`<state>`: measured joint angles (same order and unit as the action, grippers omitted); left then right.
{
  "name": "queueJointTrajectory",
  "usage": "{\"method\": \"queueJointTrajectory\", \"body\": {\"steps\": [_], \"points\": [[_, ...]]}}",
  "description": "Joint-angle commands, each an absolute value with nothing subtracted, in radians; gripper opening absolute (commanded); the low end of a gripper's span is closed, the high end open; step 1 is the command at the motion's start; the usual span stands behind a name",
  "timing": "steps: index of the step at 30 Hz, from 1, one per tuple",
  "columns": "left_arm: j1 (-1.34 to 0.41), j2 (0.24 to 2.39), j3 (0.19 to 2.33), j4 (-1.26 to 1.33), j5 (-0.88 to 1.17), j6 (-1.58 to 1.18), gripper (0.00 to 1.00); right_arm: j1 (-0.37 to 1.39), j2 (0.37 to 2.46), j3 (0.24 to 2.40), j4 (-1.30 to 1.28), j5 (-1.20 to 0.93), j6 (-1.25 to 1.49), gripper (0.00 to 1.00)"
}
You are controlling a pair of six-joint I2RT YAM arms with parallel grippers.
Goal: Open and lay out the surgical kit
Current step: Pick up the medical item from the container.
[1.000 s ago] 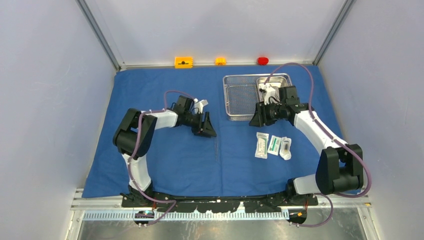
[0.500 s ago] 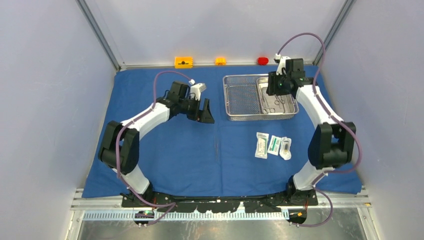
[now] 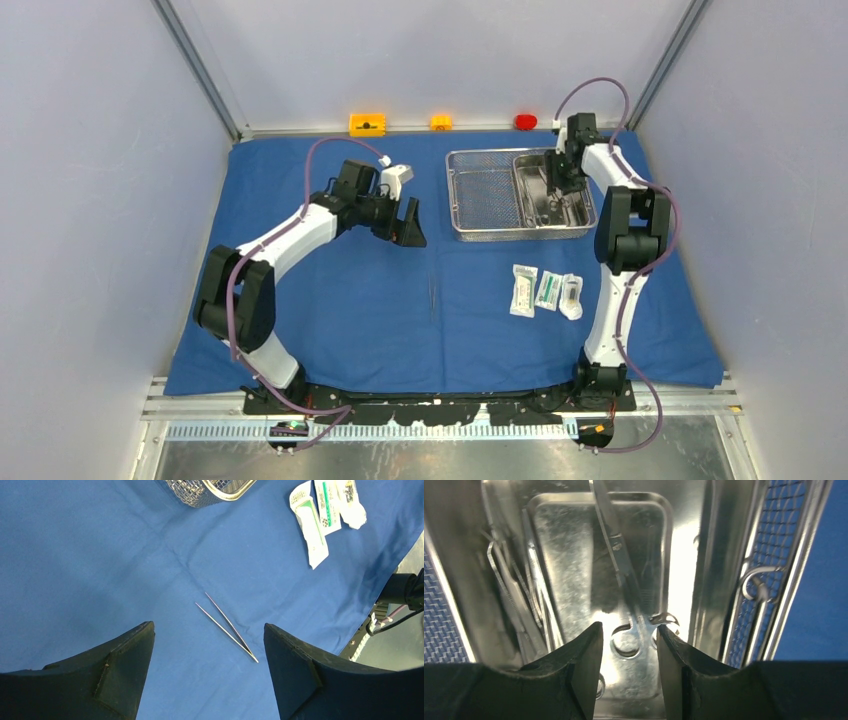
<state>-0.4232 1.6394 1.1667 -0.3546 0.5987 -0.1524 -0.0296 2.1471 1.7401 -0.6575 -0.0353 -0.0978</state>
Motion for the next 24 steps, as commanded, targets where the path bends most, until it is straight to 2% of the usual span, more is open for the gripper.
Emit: {"method": "queueJointTrajectory", "body": {"steps": [1, 9, 19, 24], "points": [[-0.422, 1.622, 1.215, -0.357, 0.613, -0.132, 0.82, -0.056, 2.186, 1.853, -0.702, -0.048, -0.149, 0.49], [-0.422, 1.639, 1.217, -0.355, 0.609, -0.133, 0.82, -0.073, 2.279, 1.945, -0.764, -0.112, -0.182, 0.47], [-0.422, 1.64, 1.22, -0.359, 0.599, -0.133, 0.81, -0.078, 2.223, 1.863, -0.662, -0.171, -0.15, 0.45], [-0.422, 1.645, 1.221, -0.361, 0.604, -0.133, 0.81, -0.078, 2.259, 1.909, -0.693, -0.162, -0.163, 0.45]]}}
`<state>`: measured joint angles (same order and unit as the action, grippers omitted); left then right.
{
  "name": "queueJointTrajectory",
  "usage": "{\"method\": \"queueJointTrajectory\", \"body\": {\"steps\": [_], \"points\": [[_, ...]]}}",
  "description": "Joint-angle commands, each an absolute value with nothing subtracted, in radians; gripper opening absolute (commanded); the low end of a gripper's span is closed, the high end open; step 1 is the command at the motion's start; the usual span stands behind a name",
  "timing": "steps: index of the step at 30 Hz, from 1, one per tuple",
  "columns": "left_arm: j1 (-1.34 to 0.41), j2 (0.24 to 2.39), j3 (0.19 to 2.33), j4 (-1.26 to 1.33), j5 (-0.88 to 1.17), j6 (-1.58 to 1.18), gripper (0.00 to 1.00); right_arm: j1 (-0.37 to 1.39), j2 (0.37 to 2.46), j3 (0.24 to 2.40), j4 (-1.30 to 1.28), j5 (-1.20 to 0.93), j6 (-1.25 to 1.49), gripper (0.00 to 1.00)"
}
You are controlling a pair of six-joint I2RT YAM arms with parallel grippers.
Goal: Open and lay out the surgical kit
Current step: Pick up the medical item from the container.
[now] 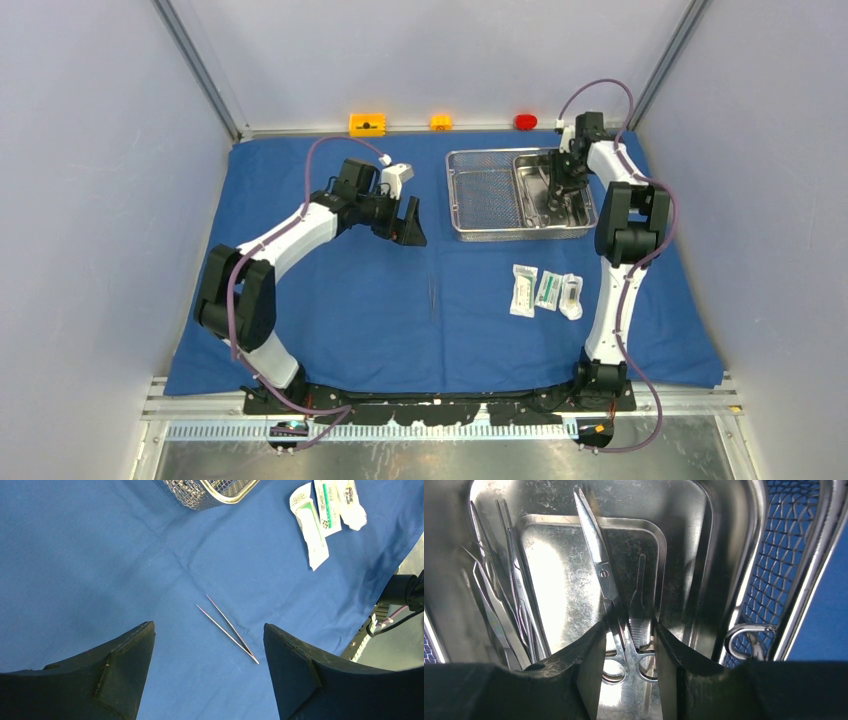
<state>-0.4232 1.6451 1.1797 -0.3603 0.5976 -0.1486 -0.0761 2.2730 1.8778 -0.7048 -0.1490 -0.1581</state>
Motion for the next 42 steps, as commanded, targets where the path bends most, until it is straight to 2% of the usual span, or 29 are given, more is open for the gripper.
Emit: {"method": "queueJointTrajectory", "body": {"steps": [1, 10, 19, 23, 28, 42], "points": [[-0.422, 1.646, 1.221, -0.362, 0.604, -0.133, 0.81, -0.078, 2.271, 1.921, -0.703, -0.159, -0.168, 0.45], [-0.422, 1.643, 1.234, -0.381, 0.603, -0.111, 0.81, -0.075, 2.313, 1.939, -0.773, -0.143, -0.214, 0.33], [-0.423, 1.657, 1.264, -0.396, 0.603, -0.103, 0.81, -0.075, 2.295, 1.94, -0.789, -0.146, -0.218, 0.11], [-0.422, 1.657, 1.266, -0.4, 0.606, -0.104, 0.81, -0.075, 2.267, 1.949, -0.788, -0.174, -0.202, 0.04], [-0.422, 1.659, 1.267, -0.404, 0.609, -0.106, 0.81, -0.075, 2.233, 1.948, -0.765, -0.191, -0.186, 0.0], [-0.422, 1.675, 1.273, -0.404, 0.62, -0.112, 0.81, -0.078, 2.198, 1.936, -0.76, -0.192, -0.187, 0.0]]}}
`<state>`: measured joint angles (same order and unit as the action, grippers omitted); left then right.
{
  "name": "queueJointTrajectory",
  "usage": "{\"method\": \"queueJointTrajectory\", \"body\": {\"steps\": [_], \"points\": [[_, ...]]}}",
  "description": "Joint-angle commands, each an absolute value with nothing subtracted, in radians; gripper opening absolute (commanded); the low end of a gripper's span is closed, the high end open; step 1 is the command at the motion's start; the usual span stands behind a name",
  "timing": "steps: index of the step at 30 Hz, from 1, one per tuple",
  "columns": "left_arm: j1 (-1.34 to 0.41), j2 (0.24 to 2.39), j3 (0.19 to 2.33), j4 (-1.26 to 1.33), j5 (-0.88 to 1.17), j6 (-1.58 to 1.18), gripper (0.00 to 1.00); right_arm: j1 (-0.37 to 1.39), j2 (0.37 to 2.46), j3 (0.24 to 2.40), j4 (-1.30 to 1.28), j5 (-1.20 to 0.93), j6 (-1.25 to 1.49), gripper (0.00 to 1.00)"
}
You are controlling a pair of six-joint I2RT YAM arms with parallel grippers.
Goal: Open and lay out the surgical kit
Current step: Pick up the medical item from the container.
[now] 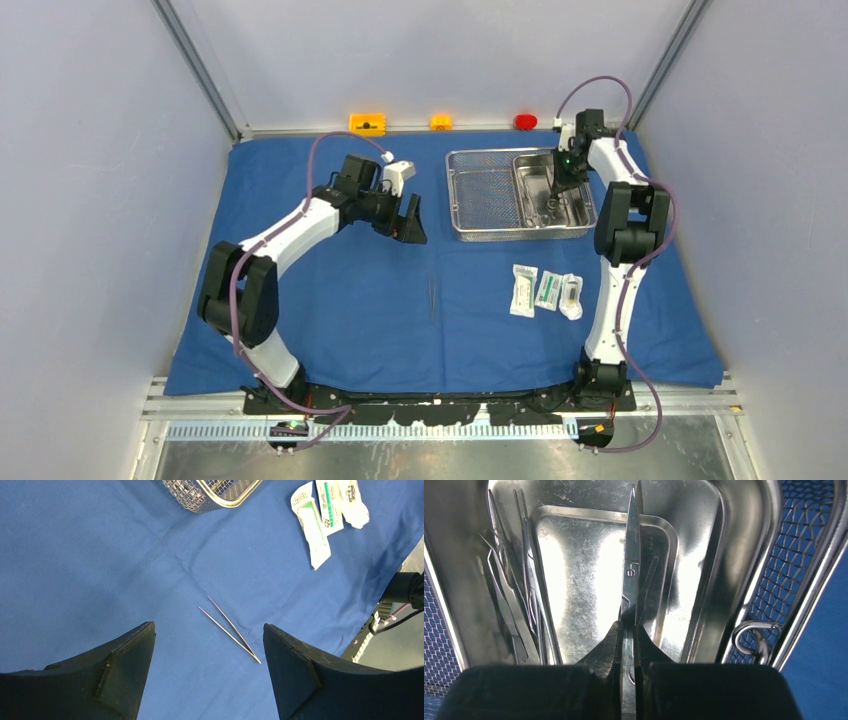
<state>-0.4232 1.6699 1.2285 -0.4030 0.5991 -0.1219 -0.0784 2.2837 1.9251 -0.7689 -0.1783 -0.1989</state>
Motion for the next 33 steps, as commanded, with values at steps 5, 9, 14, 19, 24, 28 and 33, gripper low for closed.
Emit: {"method": "queueJointTrajectory", "body": {"steps": [5, 9, 14, 19, 24, 28, 33], "points": [[-0.422, 1.68, 1.275, -0.405, 0.62, -0.112, 0.81, -0.081, 2.199, 1.939, -0.756, -0.192, -0.186, 0.0], [-0.422, 1.685, 1.276, -0.407, 0.623, -0.113, 0.81, -0.081, 2.207, 1.941, -0.757, -0.193, -0.189, 0.0], [-0.422, 1.693, 1.288, -0.411, 0.627, -0.114, 0.81, -0.081, 2.219, 1.937, -0.755, -0.205, -0.186, 0.0], [-0.422, 1.713, 1.306, -0.413, 0.626, -0.11, 0.81, -0.083, 2.201, 1.918, -0.739, -0.22, -0.18, 0.01], [-0.423, 1.758, 1.35, -0.413, 0.644, -0.133, 0.8, -0.083, 2.181, 1.91, -0.739, -0.233, -0.176, 0.0], [-0.422, 1.804, 1.406, -0.414, 0.669, -0.164, 0.8, -0.083, 2.174, 1.903, -0.739, -0.243, -0.175, 0.0], [-0.422, 1.849, 1.451, -0.398, 0.697, -0.213, 0.8, -0.084, 2.161, 1.887, -0.736, -0.252, -0.173, 0.0]]}}
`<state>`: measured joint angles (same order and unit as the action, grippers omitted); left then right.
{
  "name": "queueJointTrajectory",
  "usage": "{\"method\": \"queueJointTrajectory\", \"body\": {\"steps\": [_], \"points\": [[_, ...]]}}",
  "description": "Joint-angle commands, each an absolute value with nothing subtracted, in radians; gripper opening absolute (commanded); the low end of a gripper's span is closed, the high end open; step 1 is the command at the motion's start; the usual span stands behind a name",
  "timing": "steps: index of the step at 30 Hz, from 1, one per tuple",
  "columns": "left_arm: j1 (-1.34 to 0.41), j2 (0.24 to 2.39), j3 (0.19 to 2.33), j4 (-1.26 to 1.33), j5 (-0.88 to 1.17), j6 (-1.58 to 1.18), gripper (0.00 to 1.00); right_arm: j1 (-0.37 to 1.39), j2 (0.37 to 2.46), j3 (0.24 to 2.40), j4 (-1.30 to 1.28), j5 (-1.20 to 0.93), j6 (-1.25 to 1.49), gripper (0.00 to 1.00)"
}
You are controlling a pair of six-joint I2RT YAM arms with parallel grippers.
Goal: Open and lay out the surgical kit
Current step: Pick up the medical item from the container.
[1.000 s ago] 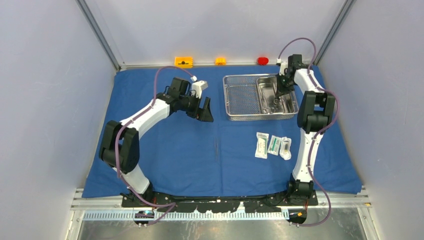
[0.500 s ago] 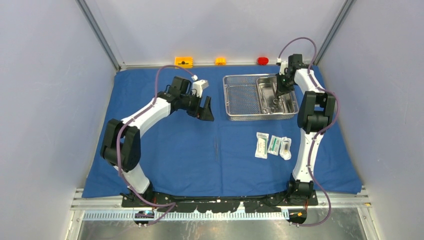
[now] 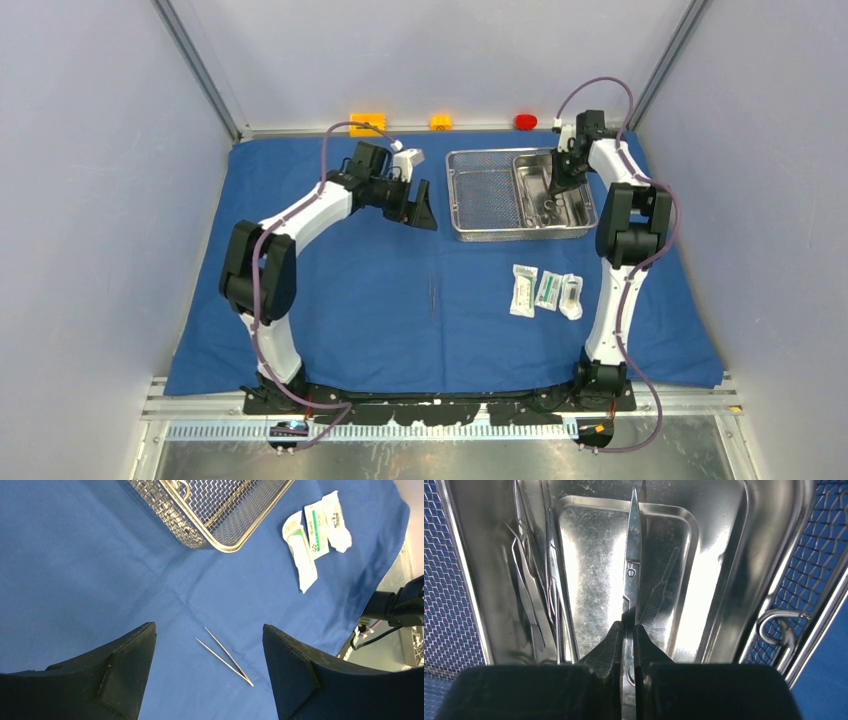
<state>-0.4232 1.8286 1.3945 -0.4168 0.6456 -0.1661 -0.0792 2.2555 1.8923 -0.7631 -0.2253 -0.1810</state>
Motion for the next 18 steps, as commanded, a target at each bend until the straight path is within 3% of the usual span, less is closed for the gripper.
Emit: {"method": "queueJointTrajectory", "body": {"steps": [1, 18], "points": [[-0.423, 1.857, 1.458, -0.393, 0.701, -0.223, 0.8, -0.084, 2.157, 1.882, -0.733, -0.253, -0.172, 0.01], [-0.479, 2.013, 1.663, -0.321, 0.71, -0.384, 0.78, -0.084, 2.08, 1.853, -0.726, -0.292, -0.144, 0.0]]}}
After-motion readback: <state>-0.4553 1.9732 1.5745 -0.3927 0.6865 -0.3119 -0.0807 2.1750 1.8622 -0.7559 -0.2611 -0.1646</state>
